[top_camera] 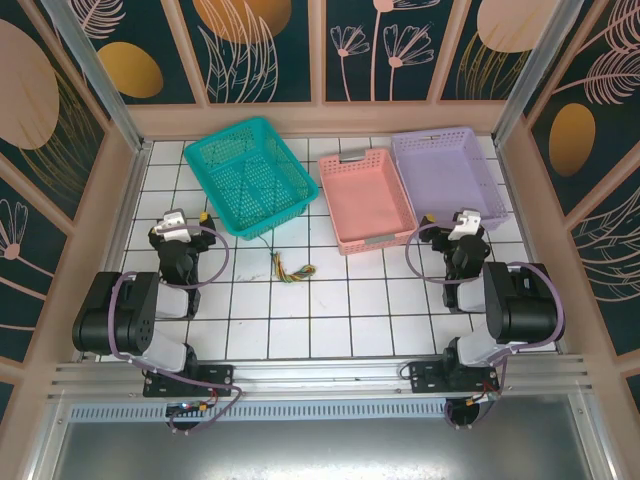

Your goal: Untangle the cables

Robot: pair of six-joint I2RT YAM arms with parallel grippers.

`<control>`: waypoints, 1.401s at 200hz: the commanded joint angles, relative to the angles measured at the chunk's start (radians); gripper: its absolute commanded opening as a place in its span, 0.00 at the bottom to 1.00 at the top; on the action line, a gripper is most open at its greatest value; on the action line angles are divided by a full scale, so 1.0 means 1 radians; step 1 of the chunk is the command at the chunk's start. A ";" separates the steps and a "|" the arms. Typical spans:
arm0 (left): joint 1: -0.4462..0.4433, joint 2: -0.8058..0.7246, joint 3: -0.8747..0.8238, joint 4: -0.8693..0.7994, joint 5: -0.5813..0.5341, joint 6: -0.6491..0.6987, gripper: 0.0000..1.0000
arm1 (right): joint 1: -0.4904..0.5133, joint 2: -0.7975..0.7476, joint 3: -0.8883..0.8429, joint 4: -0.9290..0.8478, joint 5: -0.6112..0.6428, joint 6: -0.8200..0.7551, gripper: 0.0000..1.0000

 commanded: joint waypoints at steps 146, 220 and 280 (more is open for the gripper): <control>0.005 0.001 0.019 0.006 0.032 0.014 0.99 | -0.009 0.005 0.015 0.026 -0.024 -0.014 0.99; -0.049 -0.528 0.382 -0.926 -0.372 -0.401 0.99 | 0.213 -0.539 0.582 -1.019 0.324 0.424 0.99; -0.191 -0.488 0.685 -1.584 0.096 -0.785 0.95 | 0.606 -0.320 0.895 -1.806 0.195 0.903 0.63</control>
